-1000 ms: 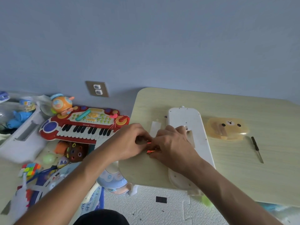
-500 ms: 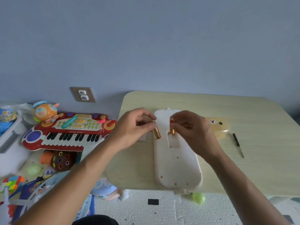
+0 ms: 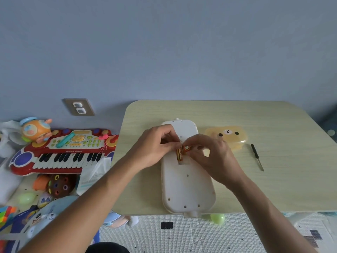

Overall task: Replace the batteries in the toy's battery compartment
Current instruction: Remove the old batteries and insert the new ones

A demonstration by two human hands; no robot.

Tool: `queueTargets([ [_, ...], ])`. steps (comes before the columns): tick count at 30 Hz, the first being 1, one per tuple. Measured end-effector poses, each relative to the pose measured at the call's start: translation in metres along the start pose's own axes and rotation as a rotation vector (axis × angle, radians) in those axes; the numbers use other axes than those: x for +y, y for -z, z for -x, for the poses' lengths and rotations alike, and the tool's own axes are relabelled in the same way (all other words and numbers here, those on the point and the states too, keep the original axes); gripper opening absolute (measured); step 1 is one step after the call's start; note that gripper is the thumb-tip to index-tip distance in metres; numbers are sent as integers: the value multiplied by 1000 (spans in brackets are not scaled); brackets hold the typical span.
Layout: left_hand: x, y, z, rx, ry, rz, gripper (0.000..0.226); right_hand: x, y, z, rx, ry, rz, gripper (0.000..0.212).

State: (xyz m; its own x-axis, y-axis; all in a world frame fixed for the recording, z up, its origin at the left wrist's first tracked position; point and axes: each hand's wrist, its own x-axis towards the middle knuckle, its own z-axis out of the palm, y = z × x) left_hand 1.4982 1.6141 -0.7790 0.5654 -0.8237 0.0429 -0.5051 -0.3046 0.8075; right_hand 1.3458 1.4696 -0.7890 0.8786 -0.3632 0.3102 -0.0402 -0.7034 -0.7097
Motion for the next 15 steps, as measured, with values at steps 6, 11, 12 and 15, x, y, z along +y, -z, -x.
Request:
queueTargets([
  [6, 3, -5, 6, 44, -74, -120, 7, 2, 6, 5, -53, 41, 81, 19],
  [11, -6, -12, 9, 118, -156, -245, 12, 2, 5, 7, -79, 75, 55, 20],
  [12, -8, -13, 11, 129, -168, -257, 15, 2, 6, 8, -81, 83, 53, 20],
  [15, -11, -15, 18, 158, -223, -315, 24, 2, 8, 9, -109, 108, 31, 22],
])
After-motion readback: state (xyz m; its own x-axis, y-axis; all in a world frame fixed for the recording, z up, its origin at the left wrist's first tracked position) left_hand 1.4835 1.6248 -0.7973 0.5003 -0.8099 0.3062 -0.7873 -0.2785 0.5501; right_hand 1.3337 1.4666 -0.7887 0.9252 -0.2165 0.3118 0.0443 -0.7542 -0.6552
